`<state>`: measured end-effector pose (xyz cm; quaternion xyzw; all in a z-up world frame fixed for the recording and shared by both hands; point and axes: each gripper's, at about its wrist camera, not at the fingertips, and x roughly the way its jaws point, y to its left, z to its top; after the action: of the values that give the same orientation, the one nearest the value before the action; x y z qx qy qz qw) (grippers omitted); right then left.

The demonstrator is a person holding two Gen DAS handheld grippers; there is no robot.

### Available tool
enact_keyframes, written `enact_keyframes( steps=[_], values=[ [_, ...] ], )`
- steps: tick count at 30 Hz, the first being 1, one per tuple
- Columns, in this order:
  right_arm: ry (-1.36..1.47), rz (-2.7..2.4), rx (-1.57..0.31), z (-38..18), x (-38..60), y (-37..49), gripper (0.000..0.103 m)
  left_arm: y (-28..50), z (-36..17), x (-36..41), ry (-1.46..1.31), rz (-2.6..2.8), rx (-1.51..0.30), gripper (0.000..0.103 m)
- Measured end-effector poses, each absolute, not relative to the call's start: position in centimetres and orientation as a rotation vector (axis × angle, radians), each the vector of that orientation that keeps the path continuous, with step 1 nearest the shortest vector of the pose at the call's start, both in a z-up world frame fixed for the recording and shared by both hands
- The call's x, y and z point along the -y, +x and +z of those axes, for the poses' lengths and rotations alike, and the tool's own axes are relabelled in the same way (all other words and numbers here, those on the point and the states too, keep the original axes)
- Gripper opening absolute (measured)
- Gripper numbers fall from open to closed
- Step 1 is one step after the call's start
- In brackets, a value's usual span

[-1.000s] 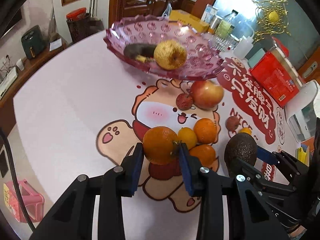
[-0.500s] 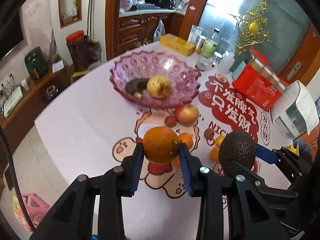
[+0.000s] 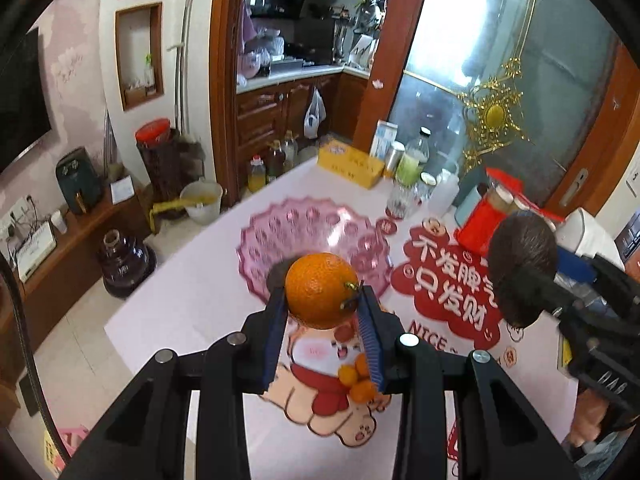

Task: Organize fruits
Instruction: 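Lift orange and avocado into the pink bowl and open both grippers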

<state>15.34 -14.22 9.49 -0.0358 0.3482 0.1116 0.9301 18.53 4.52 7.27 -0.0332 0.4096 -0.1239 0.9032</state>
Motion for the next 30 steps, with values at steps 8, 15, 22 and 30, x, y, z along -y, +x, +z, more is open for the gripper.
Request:
enact_keyframes(
  steps=[8,15,22,30],
  values=[
    [-0.089,0.177,-0.685,11.4,13.3,22.1,0.056,24.7,9.0,-4.0,-0.027,-0.246,-0.807,0.034],
    [-0.017,0.122,-0.780,5.6,13.3,29.5,0.056,31.9,3.9,-3.8,-0.010,-0.227,-0.877,0.034],
    [0.022,0.075,-0.917,-2.4,13.7,35.0,0.056,37.8,-4.5,-3.2,0.010,-0.225,-0.996,0.034],
    [0.032,0.033,-1.059,-10.5,14.3,38.5,0.056,42.5,-12.8,-2.6,0.037,-0.230,-1.115,0.034]
  ],
)
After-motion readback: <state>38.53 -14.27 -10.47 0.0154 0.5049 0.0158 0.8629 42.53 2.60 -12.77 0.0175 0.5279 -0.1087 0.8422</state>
